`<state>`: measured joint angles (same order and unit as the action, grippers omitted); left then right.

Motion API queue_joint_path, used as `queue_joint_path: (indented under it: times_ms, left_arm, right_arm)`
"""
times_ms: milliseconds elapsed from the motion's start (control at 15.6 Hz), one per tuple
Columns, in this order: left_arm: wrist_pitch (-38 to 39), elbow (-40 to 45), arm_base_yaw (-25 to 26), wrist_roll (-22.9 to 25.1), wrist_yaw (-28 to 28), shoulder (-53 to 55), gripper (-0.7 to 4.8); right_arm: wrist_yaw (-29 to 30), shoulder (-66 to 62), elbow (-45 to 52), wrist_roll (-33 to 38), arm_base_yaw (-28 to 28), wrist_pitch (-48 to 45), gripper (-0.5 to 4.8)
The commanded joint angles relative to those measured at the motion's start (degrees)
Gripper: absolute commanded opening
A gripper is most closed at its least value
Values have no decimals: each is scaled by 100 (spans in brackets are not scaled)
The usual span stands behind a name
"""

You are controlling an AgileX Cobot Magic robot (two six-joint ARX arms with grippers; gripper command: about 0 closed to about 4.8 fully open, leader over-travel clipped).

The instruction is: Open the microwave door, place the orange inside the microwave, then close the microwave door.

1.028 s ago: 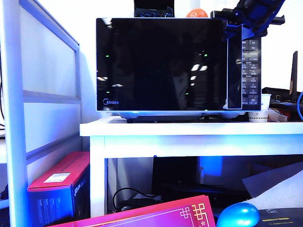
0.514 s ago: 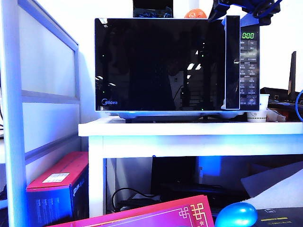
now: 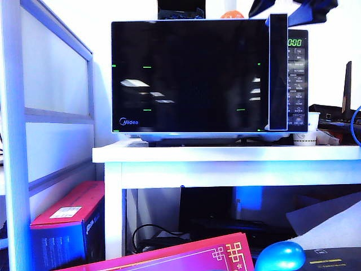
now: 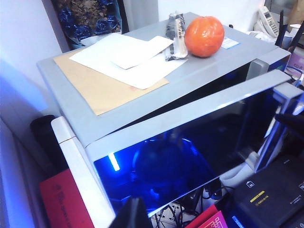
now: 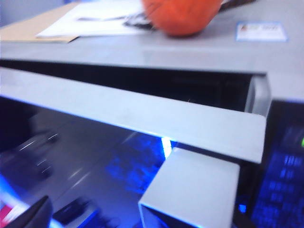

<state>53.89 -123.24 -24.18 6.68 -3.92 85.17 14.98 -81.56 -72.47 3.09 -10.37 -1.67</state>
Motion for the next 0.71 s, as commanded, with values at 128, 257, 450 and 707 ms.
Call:
queue_joint_path:
  times_ms: [128,257,450,707]
  left_arm:
    - [-37,-15,0,22,-20,-20,-5]
    - [-39,-15,0,22,-17,-20,-5]
    - [-35,-15,0,20,-20,-20,-5]
    - [-35,-15,0,20,-20,-20,-5]
  right_arm:
    - [308,730,-70,-31,-42,-90,479]
    - [-131,1040,-70,-111,-42,-205,479]
    - [-1639,1034,-70,-490,-42,-317,298]
    - [-2562,356,-70,-942,-13,-374,17]
